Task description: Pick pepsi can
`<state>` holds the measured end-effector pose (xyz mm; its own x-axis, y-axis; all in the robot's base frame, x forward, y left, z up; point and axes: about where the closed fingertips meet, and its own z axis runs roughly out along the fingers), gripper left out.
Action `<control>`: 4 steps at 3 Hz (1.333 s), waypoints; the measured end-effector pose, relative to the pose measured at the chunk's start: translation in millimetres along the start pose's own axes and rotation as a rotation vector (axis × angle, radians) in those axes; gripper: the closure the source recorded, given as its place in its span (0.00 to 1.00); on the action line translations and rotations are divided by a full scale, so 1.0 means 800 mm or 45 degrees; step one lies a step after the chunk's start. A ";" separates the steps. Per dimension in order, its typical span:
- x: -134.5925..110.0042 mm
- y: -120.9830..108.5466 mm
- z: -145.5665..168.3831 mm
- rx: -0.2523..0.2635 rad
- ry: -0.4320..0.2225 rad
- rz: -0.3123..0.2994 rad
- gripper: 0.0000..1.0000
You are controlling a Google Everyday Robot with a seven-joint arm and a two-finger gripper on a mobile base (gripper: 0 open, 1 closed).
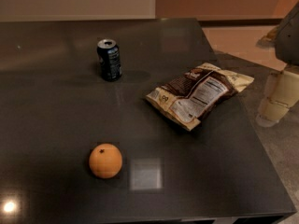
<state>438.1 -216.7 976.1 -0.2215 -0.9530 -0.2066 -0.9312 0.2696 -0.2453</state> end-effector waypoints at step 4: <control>-0.067 -0.035 0.016 -0.055 -0.256 0.010 0.00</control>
Offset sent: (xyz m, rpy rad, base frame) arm 0.0075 0.0050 0.0011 0.0580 0.0118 0.0174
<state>479.5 -171.6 982.0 -0.1707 -0.9030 -0.3943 -0.9421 0.2669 -0.2032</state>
